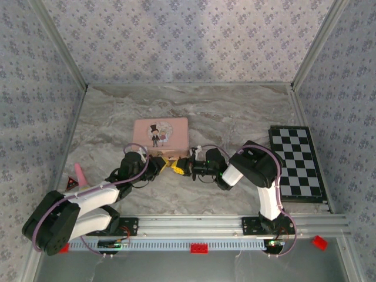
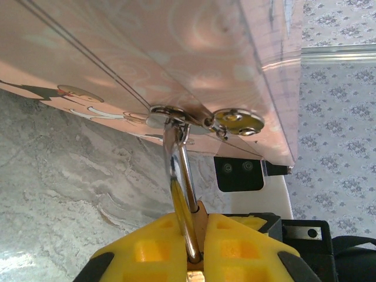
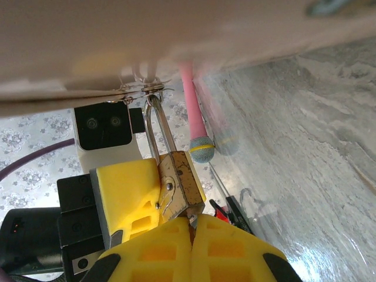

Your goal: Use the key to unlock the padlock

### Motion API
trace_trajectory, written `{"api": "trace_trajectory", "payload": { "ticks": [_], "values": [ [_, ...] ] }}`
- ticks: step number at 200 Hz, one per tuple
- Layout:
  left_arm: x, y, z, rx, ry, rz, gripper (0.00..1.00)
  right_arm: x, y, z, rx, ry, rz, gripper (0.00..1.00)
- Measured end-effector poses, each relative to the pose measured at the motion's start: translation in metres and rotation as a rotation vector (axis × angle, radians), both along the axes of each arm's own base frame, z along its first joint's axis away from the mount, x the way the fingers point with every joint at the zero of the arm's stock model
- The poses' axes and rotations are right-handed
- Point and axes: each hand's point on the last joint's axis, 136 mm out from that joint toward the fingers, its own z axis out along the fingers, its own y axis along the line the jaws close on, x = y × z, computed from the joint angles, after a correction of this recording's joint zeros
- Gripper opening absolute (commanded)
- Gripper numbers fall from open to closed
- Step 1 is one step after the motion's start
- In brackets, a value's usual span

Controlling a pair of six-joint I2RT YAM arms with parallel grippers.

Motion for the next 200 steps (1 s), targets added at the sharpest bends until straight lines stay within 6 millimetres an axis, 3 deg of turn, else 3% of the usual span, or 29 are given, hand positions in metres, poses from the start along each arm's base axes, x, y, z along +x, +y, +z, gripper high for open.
{"api": "trace_trajectory", "payload": {
  "ticks": [94, 106, 138, 162, 200],
  "values": [
    [0.002, 0.002, -0.003, 0.021, -0.006, 0.019, 0.00, 0.004, 0.003, -0.002, -0.002, 0.009, -0.005, 0.00],
    [0.002, 0.002, -0.004, 0.028, -0.005, 0.021, 0.00, 0.004, 0.003, -0.004, -0.004, 0.012, -0.004, 0.05],
    [0.001, 0.003, -0.006, 0.040, 0.000, 0.026, 0.00, 0.005, 0.001, -0.007, -0.016, 0.017, -0.019, 0.32],
    [-0.006, 0.005, -0.018, 0.075, 0.043, 0.023, 0.00, 0.007, -0.008, -0.014, -0.044, 0.009, -0.049, 0.46],
    [-0.006, 0.009, -0.018, 0.089, 0.046, 0.041, 0.00, 0.003, -0.020, -0.021, -0.114, -0.009, -0.060, 0.53]
  ]
}}
